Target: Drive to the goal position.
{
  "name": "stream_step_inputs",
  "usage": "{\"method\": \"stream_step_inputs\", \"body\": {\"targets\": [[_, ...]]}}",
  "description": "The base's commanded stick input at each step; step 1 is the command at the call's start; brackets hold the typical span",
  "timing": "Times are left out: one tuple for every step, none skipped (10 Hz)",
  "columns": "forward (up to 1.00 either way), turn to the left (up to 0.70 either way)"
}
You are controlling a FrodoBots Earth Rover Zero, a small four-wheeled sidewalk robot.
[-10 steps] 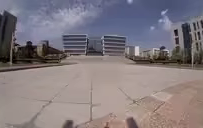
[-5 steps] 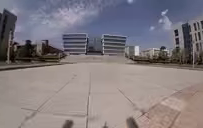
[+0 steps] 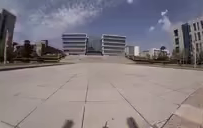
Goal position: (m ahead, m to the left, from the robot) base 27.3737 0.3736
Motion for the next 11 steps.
{"method": "stream_step_inputs", "body": {"targets": [[0.7,0.0],[0.7,0.0],[0.7,0.0],[0.7,0.0],[0.7,0.0],[0.7,0.0],[0.7,0.0],[0.7,0.0],[0.7,0.0],[0.7,0.0],[0.7,0.0]]}}
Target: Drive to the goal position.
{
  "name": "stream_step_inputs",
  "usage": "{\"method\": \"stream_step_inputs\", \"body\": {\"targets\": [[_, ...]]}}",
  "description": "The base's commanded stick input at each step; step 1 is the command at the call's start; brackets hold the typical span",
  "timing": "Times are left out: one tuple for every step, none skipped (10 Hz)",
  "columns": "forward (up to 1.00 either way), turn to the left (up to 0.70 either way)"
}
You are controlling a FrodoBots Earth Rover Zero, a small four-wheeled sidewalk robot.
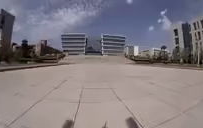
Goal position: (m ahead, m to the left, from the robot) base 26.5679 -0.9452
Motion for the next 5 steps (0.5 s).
{"method": "stream_step_inputs", "body": {"targets": [[0.7,0.0],[0.7,0.0],[0.7,0.0],[0.7,0.0],[0.7,0.0]]}}
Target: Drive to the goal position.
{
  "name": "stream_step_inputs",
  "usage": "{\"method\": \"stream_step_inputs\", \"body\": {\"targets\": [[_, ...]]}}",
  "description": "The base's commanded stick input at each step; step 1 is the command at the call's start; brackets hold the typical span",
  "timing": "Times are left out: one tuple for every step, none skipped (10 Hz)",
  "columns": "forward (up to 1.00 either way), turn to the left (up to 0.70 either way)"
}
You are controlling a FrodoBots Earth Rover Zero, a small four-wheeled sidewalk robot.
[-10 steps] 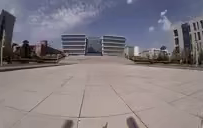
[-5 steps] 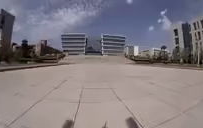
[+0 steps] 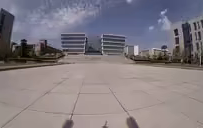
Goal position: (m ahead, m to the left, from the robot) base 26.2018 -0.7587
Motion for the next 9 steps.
{"method": "stream_step_inputs", "body": {"targets": [[0.7,0.0],[0.7,0.0],[0.7,0.0],[0.7,0.0],[0.7,0.0],[0.7,0.0],[0.7,-0.02],[0.7,-0.07],[0.7,-0.15]]}}
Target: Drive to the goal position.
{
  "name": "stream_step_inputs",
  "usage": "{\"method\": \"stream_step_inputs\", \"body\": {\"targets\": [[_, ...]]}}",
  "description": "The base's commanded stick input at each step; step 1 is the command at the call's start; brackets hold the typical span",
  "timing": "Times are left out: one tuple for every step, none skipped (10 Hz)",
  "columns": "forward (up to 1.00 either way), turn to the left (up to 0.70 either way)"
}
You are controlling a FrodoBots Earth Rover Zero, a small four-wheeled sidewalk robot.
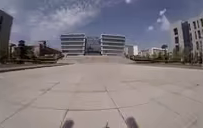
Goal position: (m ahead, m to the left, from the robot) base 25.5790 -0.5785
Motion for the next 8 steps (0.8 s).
{"method": "stream_step_inputs", "body": {"targets": [[0.7,-0.13],[0.7,0.0],[0.7,0.0],[0.7,0.0],[0.7,0.0],[0.7,0.0],[0.7,0.0],[0.7,0.0]]}}
